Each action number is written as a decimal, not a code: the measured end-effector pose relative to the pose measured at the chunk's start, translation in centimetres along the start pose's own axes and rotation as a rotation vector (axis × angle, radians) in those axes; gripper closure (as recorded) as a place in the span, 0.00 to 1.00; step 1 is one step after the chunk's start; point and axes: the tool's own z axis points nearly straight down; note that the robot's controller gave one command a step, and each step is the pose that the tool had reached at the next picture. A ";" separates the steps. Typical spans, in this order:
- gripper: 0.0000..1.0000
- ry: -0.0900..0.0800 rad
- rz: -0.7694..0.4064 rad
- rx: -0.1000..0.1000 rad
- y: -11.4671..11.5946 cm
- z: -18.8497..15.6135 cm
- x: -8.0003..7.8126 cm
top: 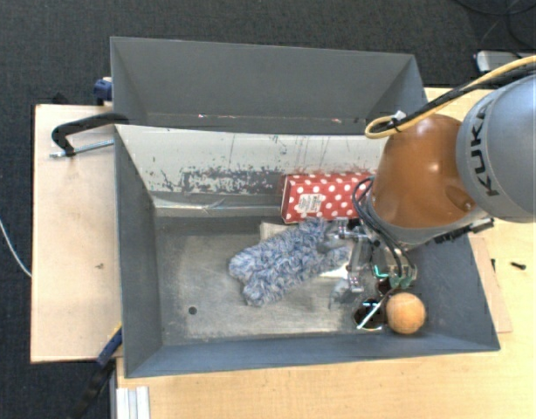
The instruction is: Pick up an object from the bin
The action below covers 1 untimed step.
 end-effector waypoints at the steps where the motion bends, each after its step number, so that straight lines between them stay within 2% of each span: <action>1: 0.00 -0.008 0.000 0.000 0.0 -0.4 -0.2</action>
Offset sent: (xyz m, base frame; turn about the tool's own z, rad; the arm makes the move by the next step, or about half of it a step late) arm 0.0383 0.0791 -0.0572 -0.3424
